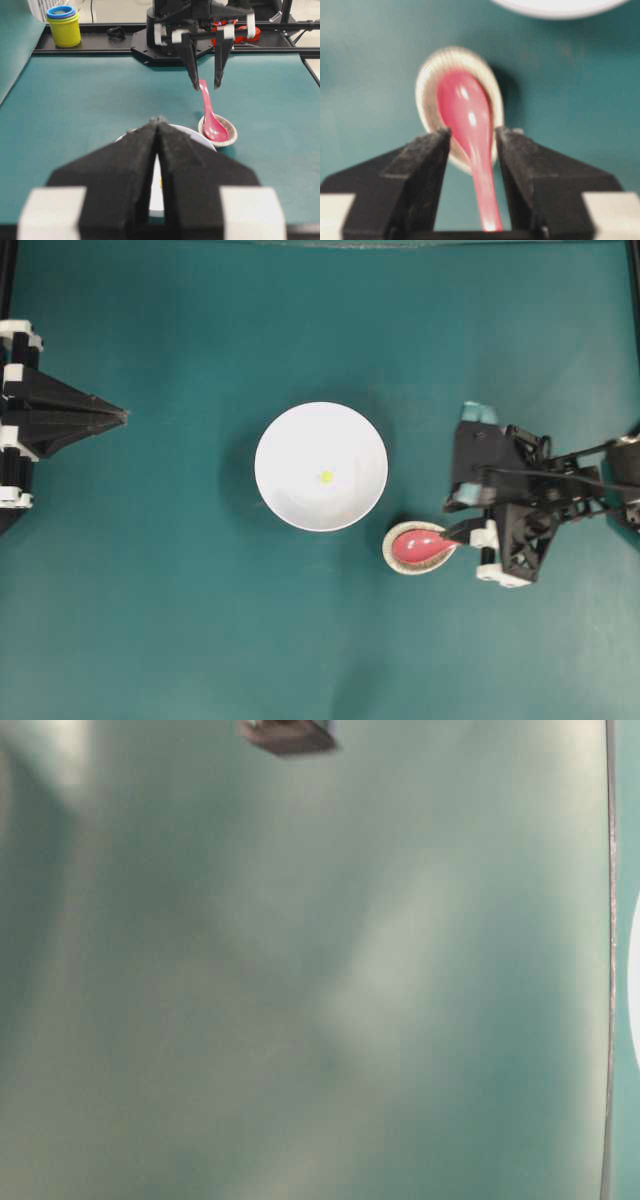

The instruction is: Scoop the yellow hexagonal prism block from the bowl with a spoon using the right arm.

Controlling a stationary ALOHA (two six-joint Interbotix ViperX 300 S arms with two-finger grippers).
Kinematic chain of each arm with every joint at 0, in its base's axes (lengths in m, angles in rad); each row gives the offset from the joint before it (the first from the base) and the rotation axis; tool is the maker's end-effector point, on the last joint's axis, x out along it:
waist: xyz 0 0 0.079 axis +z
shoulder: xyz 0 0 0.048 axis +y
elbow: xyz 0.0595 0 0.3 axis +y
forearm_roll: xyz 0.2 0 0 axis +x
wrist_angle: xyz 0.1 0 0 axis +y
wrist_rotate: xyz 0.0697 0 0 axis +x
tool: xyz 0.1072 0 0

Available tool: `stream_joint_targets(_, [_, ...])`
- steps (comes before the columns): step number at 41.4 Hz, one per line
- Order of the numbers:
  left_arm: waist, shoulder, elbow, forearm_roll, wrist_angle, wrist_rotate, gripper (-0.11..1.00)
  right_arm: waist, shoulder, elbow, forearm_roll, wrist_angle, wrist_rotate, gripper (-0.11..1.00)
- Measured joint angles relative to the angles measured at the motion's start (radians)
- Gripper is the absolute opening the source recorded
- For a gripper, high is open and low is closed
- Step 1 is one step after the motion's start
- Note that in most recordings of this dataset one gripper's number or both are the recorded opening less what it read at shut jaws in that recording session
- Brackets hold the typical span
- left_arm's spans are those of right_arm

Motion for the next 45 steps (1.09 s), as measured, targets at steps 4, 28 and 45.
stream_joint_targets(4, [-0.002,0.008,0.0,0.0,-0.009,0.0,0.01,0.0,-0.057,0.064,-0.035,-0.15,0.0,0.47])
stream_joint_targets(28, [-0.002,0.009,0.0,0.0,-0.011,0.0,0.01,-0.054,-0.089,0.428,-0.075,-0.945,-0.081,0.47])
stream_joint_targets(45, [0.0,0.009,0.0,0.0,-0.005,0.0,0.01,-0.057,0.279,0.511,0.034,-1.494,-0.245,0.47])
